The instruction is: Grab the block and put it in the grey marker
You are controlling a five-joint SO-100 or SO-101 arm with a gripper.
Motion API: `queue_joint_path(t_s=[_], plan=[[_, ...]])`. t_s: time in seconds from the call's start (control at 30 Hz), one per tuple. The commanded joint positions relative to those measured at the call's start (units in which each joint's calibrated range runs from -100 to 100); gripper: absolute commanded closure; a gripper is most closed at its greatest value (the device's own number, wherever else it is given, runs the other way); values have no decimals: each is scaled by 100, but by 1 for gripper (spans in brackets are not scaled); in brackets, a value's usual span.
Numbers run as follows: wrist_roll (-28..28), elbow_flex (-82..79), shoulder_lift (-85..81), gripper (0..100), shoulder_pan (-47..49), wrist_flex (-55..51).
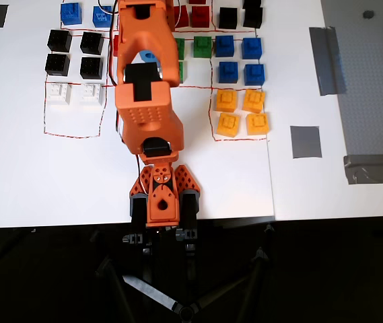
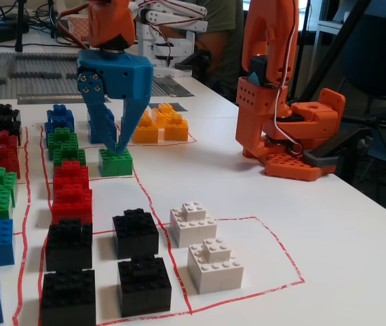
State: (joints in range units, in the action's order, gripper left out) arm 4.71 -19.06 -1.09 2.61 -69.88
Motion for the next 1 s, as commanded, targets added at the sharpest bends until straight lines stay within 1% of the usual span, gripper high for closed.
queue_joint_path(t_s=[0.0,0.5,0.73,0.97], plan=[[-44,268,-798,100,263,-66],[-5,322,-945,100,305,-229],[-44,967,-962,100,313,-686],[-195,1357,-979,92,147,-1061]])
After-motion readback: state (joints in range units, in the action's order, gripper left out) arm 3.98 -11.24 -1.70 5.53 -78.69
